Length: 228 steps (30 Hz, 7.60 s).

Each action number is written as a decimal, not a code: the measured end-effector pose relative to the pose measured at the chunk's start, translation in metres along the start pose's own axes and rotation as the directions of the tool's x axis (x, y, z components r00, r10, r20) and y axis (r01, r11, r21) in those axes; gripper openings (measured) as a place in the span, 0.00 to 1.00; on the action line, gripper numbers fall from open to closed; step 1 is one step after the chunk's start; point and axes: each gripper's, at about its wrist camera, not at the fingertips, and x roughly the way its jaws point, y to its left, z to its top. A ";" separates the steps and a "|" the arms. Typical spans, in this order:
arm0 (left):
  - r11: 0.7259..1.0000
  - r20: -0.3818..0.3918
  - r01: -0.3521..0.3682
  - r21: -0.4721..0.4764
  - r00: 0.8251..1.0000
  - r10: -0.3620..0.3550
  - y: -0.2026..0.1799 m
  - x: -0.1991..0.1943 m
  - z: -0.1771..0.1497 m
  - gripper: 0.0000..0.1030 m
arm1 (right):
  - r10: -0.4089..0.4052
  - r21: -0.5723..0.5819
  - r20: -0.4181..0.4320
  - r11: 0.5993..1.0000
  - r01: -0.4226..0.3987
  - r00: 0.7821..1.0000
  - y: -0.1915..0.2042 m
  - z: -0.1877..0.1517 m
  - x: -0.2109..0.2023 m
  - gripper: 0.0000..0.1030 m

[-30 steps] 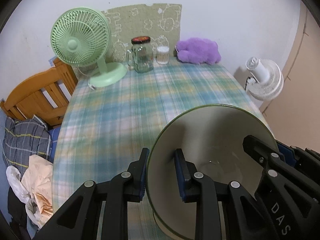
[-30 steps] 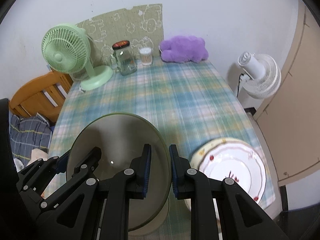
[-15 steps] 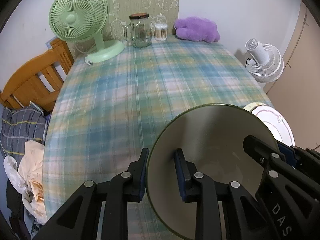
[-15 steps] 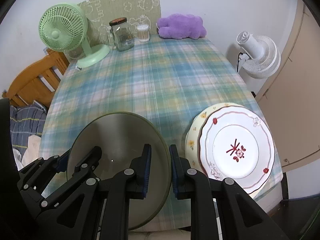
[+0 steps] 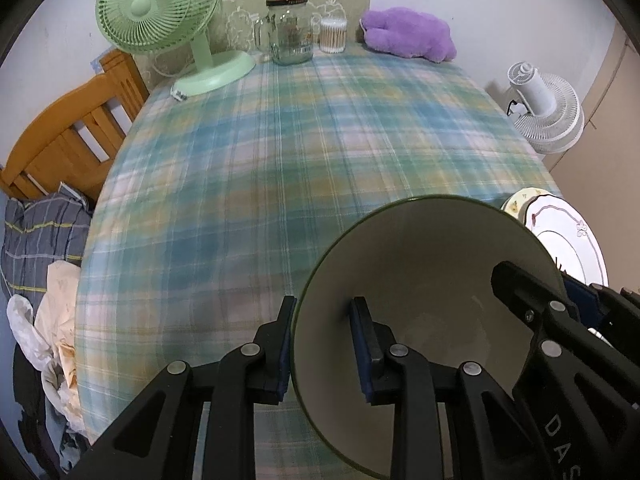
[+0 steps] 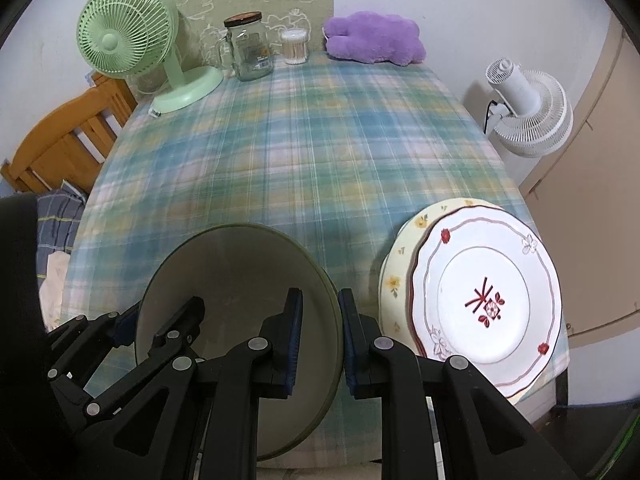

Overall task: Organize plates and bowls
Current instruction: 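Lift the bowl with both grippers and carry it toward the plate stack, then lower the held bowl into the other grey-green bowls and open both grippers, then close both grippers on the rim of the nested bowl stack, then lift the nested bowls with both grippers and carry them over the plates, then lower the bowl stack onto the red-rimmed plate and open both grippers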

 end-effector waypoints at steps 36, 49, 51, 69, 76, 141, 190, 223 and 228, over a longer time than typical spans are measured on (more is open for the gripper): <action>0.998 -0.020 0.064 -0.008 0.998 -0.065 -0.011 -0.003 -0.006 0.86 | 0.129 0.033 -0.091 0.991 -0.126 0.987 -0.035 -0.002 0.020 0.66; 0.996 -0.072 0.004 -0.092 0.997 -0.010 -0.018 0.005 -0.010 0.90 | 0.342 0.060 -0.193 0.940 -0.337 0.920 -0.041 0.004 0.063 0.52; 0.996 -0.078 0.001 -0.092 0.997 -0.008 -0.018 0.006 -0.011 0.90 | 0.362 0.058 -0.211 0.932 -0.358 0.908 -0.038 0.004 0.068 0.45; 0.986 -0.107 0.121 -0.114 0.985 -0.134 0.009 0.034 -0.012 0.91 | 0.277 0.044 -0.226 0.961 -0.274 0.934 -0.022 0.008 0.071 0.37; 0.975 -0.085 0.194 -0.112 0.975 -0.204 0.007 0.036 -0.012 0.85 | 0.259 0.067 -0.219 0.966 -0.250 0.941 -0.022 0.007 0.070 0.38; 0.962 -0.005 0.254 -0.101 0.967 -0.255 -0.096 -0.032 0.029 0.64 | 0.241 0.051 -0.072 0.970 -0.237 0.968 -0.118 0.043 -0.011 0.38; 0.961 -0.147 0.246 -0.124 0.954 -0.263 -0.198 0.033 0.032 0.65 | 0.199 0.056 -0.237 0.980 -0.191 0.951 -0.224 0.041 0.046 0.37; 0.995 0.079 0.069 -0.072 0.995 -0.064 -0.182 -0.032 0.017 0.81 | 0.143 0.036 -0.020 0.989 -0.142 0.989 -0.230 0.027 -0.010 0.58; 0.997 0.167 0.064 -0.045 0.984 -0.055 -0.150 -0.055 0.014 0.85 | 0.070 0.053 0.088 0.996 -0.075 0.994 -0.207 0.025 -0.040 0.58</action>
